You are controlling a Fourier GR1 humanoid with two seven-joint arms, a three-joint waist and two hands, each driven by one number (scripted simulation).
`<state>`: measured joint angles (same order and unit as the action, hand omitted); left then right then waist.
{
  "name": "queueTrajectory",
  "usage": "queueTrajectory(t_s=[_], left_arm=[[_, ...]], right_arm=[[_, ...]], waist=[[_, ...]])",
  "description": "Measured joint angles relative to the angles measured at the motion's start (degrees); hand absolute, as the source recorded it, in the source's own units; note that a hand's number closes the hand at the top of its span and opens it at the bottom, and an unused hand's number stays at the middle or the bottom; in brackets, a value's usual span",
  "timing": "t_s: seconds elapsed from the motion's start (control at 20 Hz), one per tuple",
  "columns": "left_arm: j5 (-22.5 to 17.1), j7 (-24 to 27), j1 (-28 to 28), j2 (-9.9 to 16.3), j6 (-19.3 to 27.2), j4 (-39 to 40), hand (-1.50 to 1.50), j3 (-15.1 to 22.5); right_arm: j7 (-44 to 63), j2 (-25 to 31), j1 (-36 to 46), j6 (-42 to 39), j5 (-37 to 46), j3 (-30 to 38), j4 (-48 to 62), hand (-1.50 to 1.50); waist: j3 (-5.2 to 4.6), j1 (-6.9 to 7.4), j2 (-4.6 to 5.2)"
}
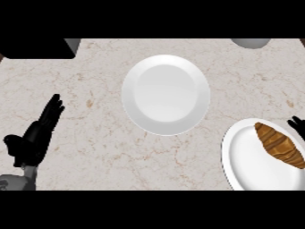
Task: Pick the croissant from the plate and place it in the plate
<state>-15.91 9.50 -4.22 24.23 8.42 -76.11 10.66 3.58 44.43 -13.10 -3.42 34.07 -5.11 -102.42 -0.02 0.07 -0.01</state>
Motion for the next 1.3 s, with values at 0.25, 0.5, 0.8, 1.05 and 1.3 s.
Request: queueTrajectory(t_s=[0.25,0.5,0.8,1.05,1.3], left_arm=[[1.41,0.77,0.24,-0.99,-2.32,1.54,0.0,-2.29],[3.38,1.1,0.3,-2.69,-3.48,1.99,0.0,-3.75],[5.25,-0.28,0.44,-3.84,-4.93,1.03,0.0,-5.37],[5.89,-1.28,0.5,-4.49,-5.8,0.13,0.0,-6.34],[6.55,-1.72,-0.71,-5.0,-6.66,1.16,0.0,-7.88]], right_arm=[[-0.19,-4.43,3.82,-1.81,4.59,-0.77,4.41,-1.5],[-0.53,-8.06,7.93,-2.0,10.05,-0.61,9.87,-1.5],[-3.45,-10.95,11.48,-1.19,14.65,0.78,17.18,1.5],[-7.65,-11.2,14.25,-4.04,15.67,0.57,21.19,1.5],[-11.68,-12.17,15.59,-3.51,17.33,0.83,23.42,1.5]], waist=[[0.02,0.01,0.02],[0.02,0.01,0.02],[-0.2,0.01,-0.09],[-0.5,0.02,-0.2],[-0.85,-0.06,-0.36]])
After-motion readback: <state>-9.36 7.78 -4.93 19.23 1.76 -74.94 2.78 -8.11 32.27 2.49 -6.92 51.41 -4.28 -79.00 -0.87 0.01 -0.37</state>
